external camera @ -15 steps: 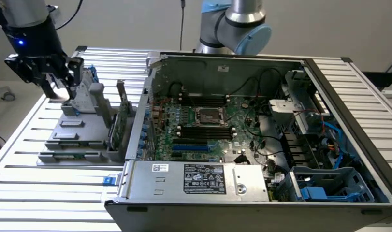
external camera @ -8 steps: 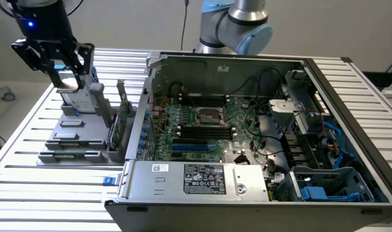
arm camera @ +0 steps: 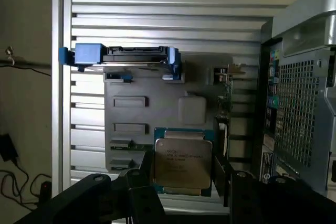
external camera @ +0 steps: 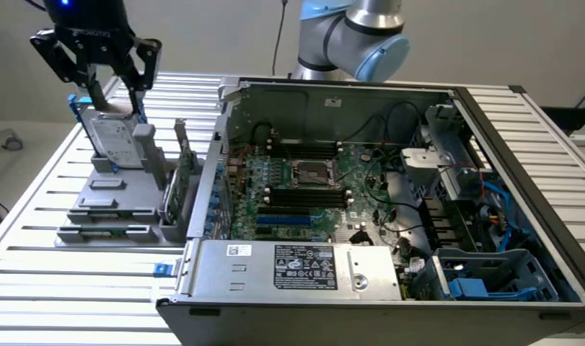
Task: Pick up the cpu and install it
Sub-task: 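Pick up the cpu and move it towards the insertion slot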
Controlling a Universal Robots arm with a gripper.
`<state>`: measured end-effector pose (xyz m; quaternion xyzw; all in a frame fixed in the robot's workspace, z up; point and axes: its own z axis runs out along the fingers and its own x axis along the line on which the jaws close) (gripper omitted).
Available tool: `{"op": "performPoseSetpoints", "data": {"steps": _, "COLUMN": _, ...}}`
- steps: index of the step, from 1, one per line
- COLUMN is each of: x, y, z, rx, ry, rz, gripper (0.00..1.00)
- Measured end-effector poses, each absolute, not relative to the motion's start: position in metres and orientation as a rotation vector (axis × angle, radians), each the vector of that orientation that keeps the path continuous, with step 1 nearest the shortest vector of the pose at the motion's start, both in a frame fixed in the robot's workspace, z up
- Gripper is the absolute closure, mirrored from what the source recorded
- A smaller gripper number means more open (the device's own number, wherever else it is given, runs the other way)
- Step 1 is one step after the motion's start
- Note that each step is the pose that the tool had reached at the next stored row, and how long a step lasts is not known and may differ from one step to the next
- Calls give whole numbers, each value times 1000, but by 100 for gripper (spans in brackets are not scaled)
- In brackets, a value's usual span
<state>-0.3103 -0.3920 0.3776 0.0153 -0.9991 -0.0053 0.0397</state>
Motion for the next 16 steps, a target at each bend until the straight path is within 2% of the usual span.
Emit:
{"op": "performPoseSetpoints", "data": {"steps": 6, "x": -283, "y": -392, "z": 394, "rx": 46, "ry": -3046, "rz": -17, "gripper": 46}}
{"op": "performPoseSetpoints", "data": {"steps": 16, "x": -238, "y": -393, "z": 405, "rx": 46, "ry": -3016, "rz": -18, "gripper": 46}}
